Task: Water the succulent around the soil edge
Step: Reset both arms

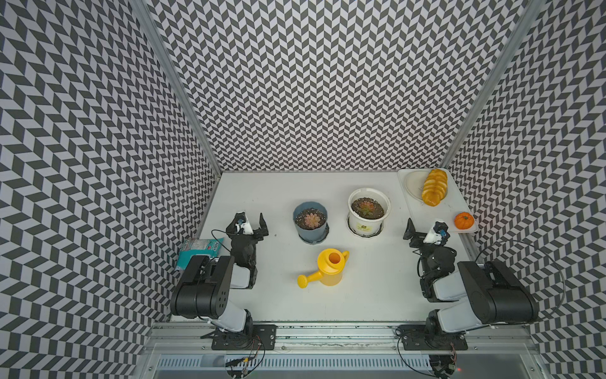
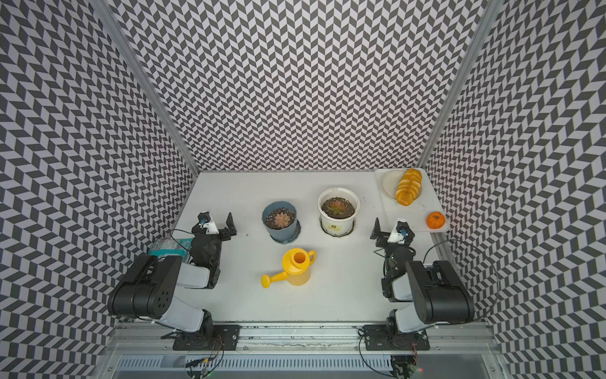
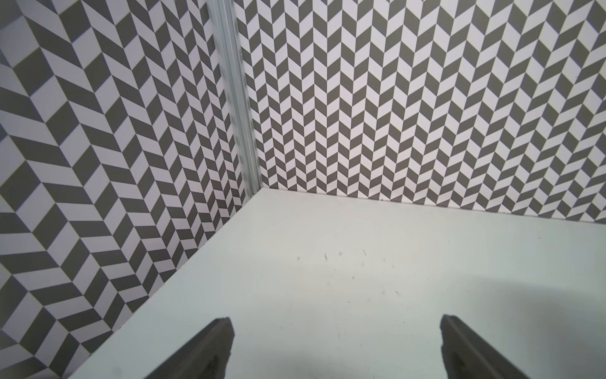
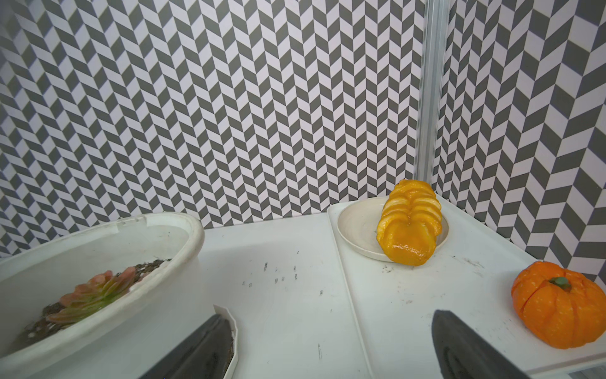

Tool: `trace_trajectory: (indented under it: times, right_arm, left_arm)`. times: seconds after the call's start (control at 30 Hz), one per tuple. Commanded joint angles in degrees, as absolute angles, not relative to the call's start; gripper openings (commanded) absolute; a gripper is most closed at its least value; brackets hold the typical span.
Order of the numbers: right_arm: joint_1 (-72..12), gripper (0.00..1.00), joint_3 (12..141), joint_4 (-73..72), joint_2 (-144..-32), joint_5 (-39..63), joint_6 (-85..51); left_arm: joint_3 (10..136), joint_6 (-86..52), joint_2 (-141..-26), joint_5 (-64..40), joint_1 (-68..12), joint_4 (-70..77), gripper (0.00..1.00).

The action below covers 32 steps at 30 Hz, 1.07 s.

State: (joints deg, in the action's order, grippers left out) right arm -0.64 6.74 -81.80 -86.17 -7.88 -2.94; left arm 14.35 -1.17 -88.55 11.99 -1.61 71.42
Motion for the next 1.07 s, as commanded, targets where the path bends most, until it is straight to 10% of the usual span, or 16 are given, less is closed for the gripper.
trace_trajectory:
  times: [0.0, 1.03]
  right_arm:
    - [-1.74, 1.0, 11.11, -74.79, -86.45, -11.97, -3.77]
    - [-3.77, 1.0, 14.33, -71.02, -87.28, -15.42, -2.7]
  left_arm:
    - [15.25, -1.45, -88.97, 9.26, -1.32, 70.2, 1.0]
    - [14.97, -1.43, -88.62, 9.36, -1.45, 70.45, 1.0]
